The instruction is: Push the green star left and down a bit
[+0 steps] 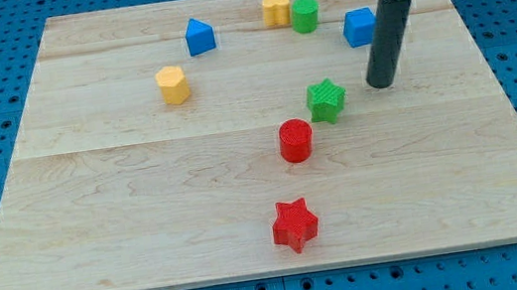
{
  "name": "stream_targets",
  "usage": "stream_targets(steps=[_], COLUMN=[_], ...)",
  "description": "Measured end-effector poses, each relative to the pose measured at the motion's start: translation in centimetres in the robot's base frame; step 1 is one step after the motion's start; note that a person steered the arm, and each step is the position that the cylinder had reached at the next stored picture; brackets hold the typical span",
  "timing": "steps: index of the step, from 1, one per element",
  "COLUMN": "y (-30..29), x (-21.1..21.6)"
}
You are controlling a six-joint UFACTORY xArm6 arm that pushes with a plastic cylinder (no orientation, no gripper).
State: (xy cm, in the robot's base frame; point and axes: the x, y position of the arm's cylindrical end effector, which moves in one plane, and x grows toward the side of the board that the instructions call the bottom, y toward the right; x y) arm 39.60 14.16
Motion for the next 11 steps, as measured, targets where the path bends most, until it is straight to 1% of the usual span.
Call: stream_targets(steps=[1, 3, 4, 5, 6, 7, 9, 10, 11], y=[-2.7, -5.9, -8.7, -9.9, -9.1, -5.9, -1.3, -1.0, -3.3], x=[0.0, 0.0, 0.0, -0.1, -0.3, 1.4, 2.7, 3.6, 3.6])
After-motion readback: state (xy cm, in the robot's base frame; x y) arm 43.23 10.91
